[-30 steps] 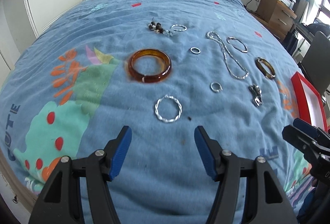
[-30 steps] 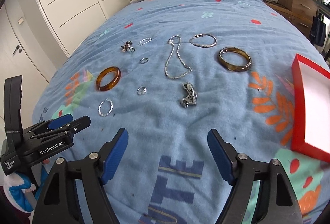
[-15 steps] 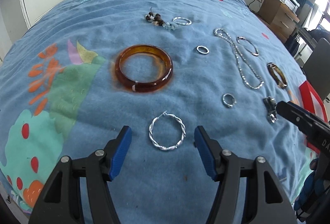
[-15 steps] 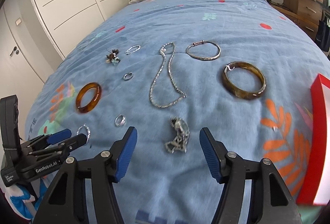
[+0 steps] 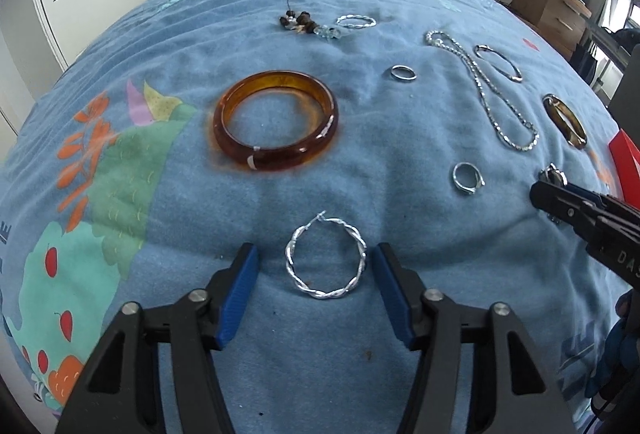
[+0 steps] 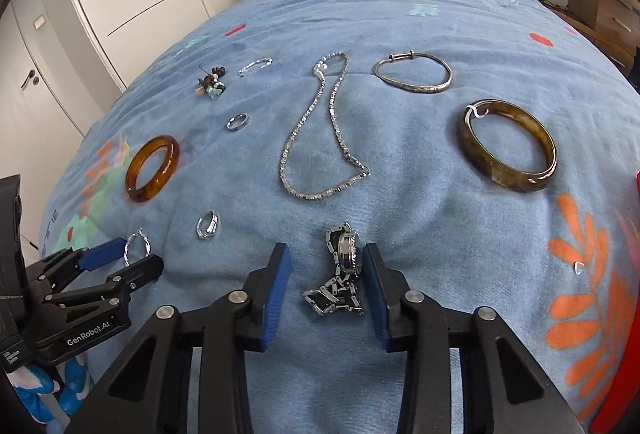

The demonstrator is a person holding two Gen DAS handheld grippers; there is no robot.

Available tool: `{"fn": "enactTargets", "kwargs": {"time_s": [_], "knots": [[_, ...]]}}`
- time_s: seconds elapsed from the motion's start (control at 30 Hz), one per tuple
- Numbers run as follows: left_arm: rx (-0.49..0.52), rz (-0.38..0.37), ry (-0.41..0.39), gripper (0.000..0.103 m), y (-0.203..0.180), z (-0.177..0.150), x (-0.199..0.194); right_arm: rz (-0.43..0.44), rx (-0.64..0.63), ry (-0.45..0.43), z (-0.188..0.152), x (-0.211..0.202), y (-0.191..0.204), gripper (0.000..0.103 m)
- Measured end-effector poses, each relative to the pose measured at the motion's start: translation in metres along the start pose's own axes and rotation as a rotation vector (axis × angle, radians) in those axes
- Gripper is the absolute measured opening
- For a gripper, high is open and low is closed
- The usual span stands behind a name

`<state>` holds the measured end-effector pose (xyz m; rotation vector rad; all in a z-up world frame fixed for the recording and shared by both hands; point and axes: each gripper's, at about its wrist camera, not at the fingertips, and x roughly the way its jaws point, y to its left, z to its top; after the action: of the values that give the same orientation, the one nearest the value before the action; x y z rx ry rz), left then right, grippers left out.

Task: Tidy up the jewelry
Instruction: 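Grasp the twisted silver hoop earring with left gripper while right grasps the silver watch, then carry the hoop and the watch in both grippers over the red box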

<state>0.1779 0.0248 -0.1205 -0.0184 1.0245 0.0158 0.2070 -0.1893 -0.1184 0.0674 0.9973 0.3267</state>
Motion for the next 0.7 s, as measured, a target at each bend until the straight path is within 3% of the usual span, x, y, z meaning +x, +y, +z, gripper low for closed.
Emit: {"fn": "enactTargets", "kwargs": {"time_s": [0.1,0.3,0.33,0.7], "knots": [[0.008,0.002,-0.007,0.038,-0.002,-0.001,-0.001,-0.002,0.006,-0.003,0.000,0.001,-0.006,0.025],[0.016,0.005,-0.020,0.036,-0.004,-0.001,-0.003,-0.001,-0.040,-0.003,0.001,0.002,-0.006,0.023],[0.014,0.003,-0.025,0.036,-0.004,0.000,-0.004,0.004,-0.042,-0.004,0.002,0.000,-0.006,0.010],[-0.038,-0.061,-0.080,0.036,0.005,-0.001,-0.031,0.075,-0.046,-0.059,-0.003,-0.033,0.011,0.010]]}}
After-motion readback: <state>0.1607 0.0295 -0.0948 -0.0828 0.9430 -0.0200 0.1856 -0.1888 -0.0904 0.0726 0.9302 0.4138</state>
